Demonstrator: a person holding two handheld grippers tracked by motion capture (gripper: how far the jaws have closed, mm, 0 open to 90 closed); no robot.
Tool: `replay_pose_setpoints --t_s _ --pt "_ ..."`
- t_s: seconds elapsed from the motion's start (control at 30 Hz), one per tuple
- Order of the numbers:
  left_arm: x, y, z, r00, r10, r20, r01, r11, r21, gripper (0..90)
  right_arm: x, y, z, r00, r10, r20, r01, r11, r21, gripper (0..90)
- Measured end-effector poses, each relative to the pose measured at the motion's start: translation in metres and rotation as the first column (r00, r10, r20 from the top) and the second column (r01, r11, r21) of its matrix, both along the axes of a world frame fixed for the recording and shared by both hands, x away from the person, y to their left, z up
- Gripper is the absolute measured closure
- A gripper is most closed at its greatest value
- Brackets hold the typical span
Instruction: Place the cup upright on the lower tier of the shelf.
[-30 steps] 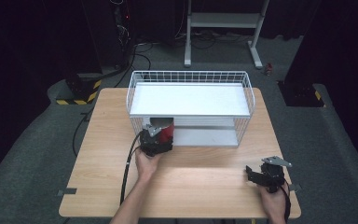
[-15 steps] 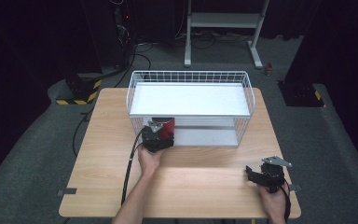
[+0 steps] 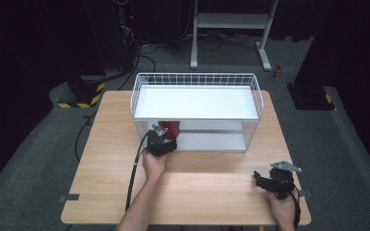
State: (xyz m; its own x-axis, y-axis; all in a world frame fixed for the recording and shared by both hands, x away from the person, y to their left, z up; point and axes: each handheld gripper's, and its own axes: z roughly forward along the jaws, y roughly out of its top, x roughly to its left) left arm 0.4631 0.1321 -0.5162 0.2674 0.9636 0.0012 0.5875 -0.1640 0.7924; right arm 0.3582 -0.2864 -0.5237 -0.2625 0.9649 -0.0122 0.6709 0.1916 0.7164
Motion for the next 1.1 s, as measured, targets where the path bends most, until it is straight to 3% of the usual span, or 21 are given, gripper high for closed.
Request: replay_pose_setpoints --t_s 0.07,0.13,0.37,0.5,0.6,0.8,1.1 --pt "-0.001 0.001 0.001 0.9998 0.009 -0.018 -0.01 0.9998 -0.017 29.4 0.0 0.0 0.0 1.0 0.0 0.0 0.0 1.0 0.0 19.1" --pt "-0.002 0.003 0.002 0.9995 0.005 -0.032 -0.005 1.0 -0.003 27.4 0.0 0.0 0.0 1.0 0.0 0.0 0.0 1.0 0.0 19.2" --pt "-0.014 0.004 0.007 0.9988 -0.029 -0.04 0.029 0.9995 -0.01 26.2 0.0 0.0 0.0 1.0 0.0 0.0 0.0 1.0 0.0 19.1" --pt "-0.019 0.007 0.009 0.9975 -0.062 -0.033 0.062 0.998 0.006 24.6 0.0 0.0 0.0 1.0 0.0 0.0 0.0 1.0 0.0 19.1" --pt "-0.026 0.009 0.012 0.9971 -0.074 -0.019 0.073 0.9971 -0.019 24.2 0.0 0.0 0.0 1.0 0.0 0.0 0.0 1.0 0.0 19.1" --pt "-0.032 0.015 0.016 0.994 -0.106 -0.025 0.105 0.9938 -0.036 24.5 0.0 0.0 0.0 1.0 0.0 0.0 0.0 1.0 0.001 19.1" --pt "-0.038 0.021 0.023 0.993 -0.118 -0.007 0.117 0.9915 -0.055 24.8 0.0 0.0 0.0 1.0 0.0 0.0 0.0 1.0 0.001 19.1"
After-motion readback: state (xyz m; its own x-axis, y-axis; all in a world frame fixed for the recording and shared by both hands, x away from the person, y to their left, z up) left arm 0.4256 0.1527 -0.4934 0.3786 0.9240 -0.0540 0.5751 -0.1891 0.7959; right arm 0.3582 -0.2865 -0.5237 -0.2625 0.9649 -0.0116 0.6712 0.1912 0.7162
